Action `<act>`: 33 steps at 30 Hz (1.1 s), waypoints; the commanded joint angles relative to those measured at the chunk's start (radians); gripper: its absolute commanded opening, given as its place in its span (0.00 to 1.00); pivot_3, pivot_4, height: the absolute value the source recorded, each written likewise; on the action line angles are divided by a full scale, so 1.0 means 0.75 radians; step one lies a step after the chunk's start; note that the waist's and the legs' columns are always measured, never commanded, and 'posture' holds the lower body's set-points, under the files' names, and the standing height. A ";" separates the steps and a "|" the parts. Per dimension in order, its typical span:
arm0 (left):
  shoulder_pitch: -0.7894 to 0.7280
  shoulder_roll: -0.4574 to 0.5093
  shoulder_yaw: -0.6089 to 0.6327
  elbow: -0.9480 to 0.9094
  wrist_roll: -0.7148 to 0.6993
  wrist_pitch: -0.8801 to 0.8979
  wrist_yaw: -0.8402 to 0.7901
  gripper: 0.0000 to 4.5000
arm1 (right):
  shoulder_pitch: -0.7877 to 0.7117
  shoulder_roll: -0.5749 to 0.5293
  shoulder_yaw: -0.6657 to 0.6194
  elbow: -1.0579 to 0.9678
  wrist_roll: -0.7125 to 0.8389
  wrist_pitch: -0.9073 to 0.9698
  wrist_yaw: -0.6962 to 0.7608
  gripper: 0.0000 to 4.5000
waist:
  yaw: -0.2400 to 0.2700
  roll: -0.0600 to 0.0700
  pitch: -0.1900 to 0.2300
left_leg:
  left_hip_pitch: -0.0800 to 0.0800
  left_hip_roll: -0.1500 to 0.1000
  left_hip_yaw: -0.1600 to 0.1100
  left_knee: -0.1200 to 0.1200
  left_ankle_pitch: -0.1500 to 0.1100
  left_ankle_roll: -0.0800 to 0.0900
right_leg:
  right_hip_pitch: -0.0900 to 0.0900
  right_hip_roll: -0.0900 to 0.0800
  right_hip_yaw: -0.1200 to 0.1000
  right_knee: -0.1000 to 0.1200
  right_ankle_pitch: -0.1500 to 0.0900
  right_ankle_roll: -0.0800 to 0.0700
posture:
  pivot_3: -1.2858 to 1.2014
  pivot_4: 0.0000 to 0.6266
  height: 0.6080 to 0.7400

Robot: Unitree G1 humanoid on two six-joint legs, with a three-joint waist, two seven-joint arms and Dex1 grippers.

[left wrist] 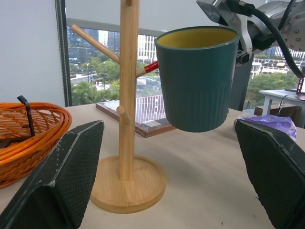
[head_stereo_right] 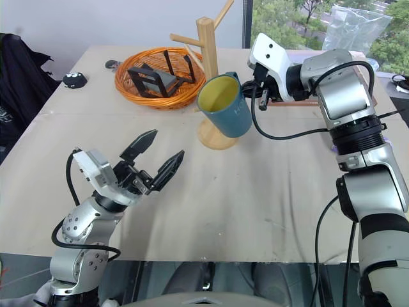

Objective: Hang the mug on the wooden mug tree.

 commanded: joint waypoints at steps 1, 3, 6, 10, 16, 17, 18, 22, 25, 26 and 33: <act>-0.018 0.009 0.000 -0.025 -0.013 -0.035 -0.007 1.00 | -0.061 -0.006 -0.028 -0.016 -0.016 -0.037 0.014 0.10 | 0.001 0.000 0.000 | 0.000 0.000 0.000 0.000 0.000 0.000 | 0.000 0.000 0.000 0.000 0.000 0.000 | 0.52 0.24 1.00; -0.028 0.011 -0.001 -0.016 -0.014 -0.035 -0.014 1.00 | -0.067 -0.010 -0.052 -0.012 -0.009 -0.041 0.005 0.29 | 0.000 0.000 0.000 | 0.000 -0.001 0.000 0.000 0.000 0.000 | 0.000 0.000 0.000 0.000 0.000 0.000 | 0.52 0.24 1.00; -0.032 0.016 -0.001 -0.010 -0.018 -0.033 -0.025 1.00 | -0.077 -0.028 -0.091 -0.012 0.008 -0.018 -0.006 0.54 | 0.000 0.000 0.000 | 0.000 -0.001 0.000 0.000 0.000 0.000 | 0.000 0.000 0.000 0.000 0.000 0.000 | 0.52 0.24 1.00; -0.032 0.022 0.004 -0.007 -0.023 -0.029 -0.033 1.00 | -0.040 -0.092 -0.155 -0.071 0.061 0.054 0.018 0.64 | 0.003 0.000 0.000 | 0.000 -0.001 0.000 0.000 0.000 0.000 | 0.000 0.000 0.000 0.000 0.000 0.000 | 0.52 0.24 1.00; 0.016 0.044 -0.006 -0.018 -0.013 0.006 -0.024 1.00 | 0.246 -0.152 -0.382 -0.375 0.283 0.299 -0.036 0.64 | 0.003 -0.002 -0.001 | 0.000 0.000 -0.001 -0.001 0.000 0.000 | 0.000 -0.001 0.000 0.000 0.000 0.000 | 0.52 0.24 1.00; 0.034 0.059 -0.014 -0.020 -0.003 0.024 -0.024 1.00 | 0.332 -0.146 -0.439 -0.441 0.333 0.333 -0.061 0.64 | 0.003 -0.002 -0.001 | 0.000 0.000 -0.001 -0.001 0.000 0.000 | 0.001 -0.001 0.000 0.000 0.000 0.000 | 0.52 0.24 1.00; 0.053 0.076 -0.021 -0.021 0.007 0.043 -0.025 1.00 | 0.417 -0.137 -0.494 -0.504 0.378 0.360 -0.086 0.64 | 0.004 -0.002 -0.001 | 0.000 0.000 -0.001 0.000 0.000 0.000 | 0.001 -0.001 -0.001 0.000 0.000 0.000 | 0.52 0.24 1.00; 0.129 0.151 -0.033 -0.015 0.048 0.162 0.017 1.00 | 0.858 0.027 -0.700 -0.764 0.531 0.392 -0.285 0.64 | 0.004 -0.003 -0.002 | 0.000 0.000 0.000 0.000 0.000 0.001 | 0.001 0.000 0.000 0.001 0.000 0.000 | 0.52 0.24 1.00; 0.178 0.173 -0.044 -0.017 0.065 0.212 0.043 1.00 | 1.264 0.101 -0.692 -0.951 0.499 0.313 -0.362 0.77 | 0.013 -0.003 -0.003 | 0.000 0.001 -0.003 0.000 0.000 0.001 | 0.002 0.001 -0.001 0.002 0.000 0.000 | 0.52 0.24 1.00; 0.197 0.178 -0.053 -0.017 0.075 0.226 0.048 1.00 | 1.358 0.141 -0.695 -0.981 0.495 0.270 -0.390 0.84 | 0.014 -0.001 -0.002 | 0.000 0.001 -0.003 0.000 0.000 0.001 | 0.002 0.001 -0.001 0.003 0.000 0.000 | 0.52 0.24 1.00; 0.291 0.269 -0.061 0.029 0.174 0.262 0.022 1.00 | 1.776 0.258 -0.677 -0.879 0.283 -0.361 -0.445 0.99 | -0.004 -0.002 -0.003 | 0.026 -0.001 0.006 -0.003 -0.004 0.007 | 0.022 0.003 0.005 0.002 -0.001 0.000 | 0.52 0.24 1.00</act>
